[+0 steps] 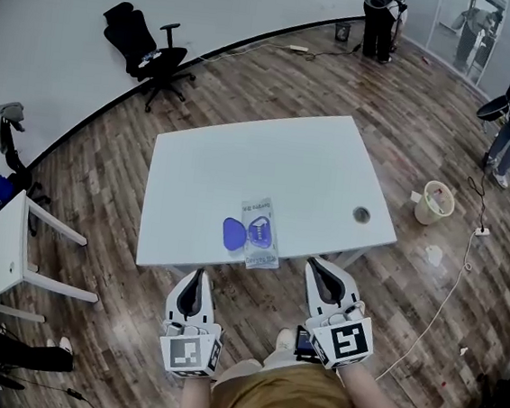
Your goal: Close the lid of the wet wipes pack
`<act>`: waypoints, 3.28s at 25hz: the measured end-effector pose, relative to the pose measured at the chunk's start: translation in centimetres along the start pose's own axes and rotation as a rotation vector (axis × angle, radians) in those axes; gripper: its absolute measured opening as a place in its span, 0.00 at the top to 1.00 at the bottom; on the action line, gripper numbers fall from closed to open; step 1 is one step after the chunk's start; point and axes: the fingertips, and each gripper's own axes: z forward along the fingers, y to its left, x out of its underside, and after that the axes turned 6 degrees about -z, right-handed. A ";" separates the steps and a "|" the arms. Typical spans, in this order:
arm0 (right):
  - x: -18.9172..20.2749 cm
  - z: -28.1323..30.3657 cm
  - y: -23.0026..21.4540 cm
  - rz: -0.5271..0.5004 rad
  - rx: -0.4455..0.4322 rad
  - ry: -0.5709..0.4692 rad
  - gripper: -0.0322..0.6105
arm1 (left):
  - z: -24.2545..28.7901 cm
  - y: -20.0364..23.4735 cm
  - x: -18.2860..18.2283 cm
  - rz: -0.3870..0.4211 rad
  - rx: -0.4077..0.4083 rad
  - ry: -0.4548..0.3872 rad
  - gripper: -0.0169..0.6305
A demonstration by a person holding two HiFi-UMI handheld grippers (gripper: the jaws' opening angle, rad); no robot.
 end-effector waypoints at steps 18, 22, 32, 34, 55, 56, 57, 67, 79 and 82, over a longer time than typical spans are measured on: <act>1.0 2.4 -4.1 0.016 0.008 0.002 0.94 | 4.4 -0.6 0.5 0.002 -0.014 0.026 0.98; 1.1 3.6 -4.5 0.014 0.015 0.008 0.94 | 5.7 0.2 0.4 -0.003 -0.009 0.023 0.98; 2.5 9.6 -4.4 0.012 0.016 0.051 0.94 | 10.2 4.5 2.5 -0.038 -0.014 0.073 0.98; 2.7 10.9 -4.2 0.009 0.016 0.059 0.94 | 11.0 5.4 2.8 -0.046 -0.012 0.075 0.98; 5.0 16.9 -3.5 -0.033 0.076 0.144 0.94 | 17.3 10.2 7.5 -0.049 0.074 0.179 0.98; 5.0 17.0 -3.6 -0.035 0.074 0.146 0.94 | 17.5 10.2 7.7 -0.048 0.076 0.184 0.98; 5.1 17.2 -3.7 -0.037 0.071 0.148 0.94 | 17.7 10.1 7.9 -0.047 0.077 0.189 0.98; 7.7 19.7 -5.5 -0.040 0.025 0.191 0.94 | 19.8 10.3 10.7 -0.030 0.048 0.265 0.98; 9.5 20.2 -6.1 -0.015 -0.010 0.217 0.94 | 20.4 10.4 15.4 0.039 0.025 0.364 0.98; 11.2 20.5 -5.7 -0.015 -0.028 0.258 0.94 | 20.5 10.4 15.5 0.065 0.016 0.367 0.98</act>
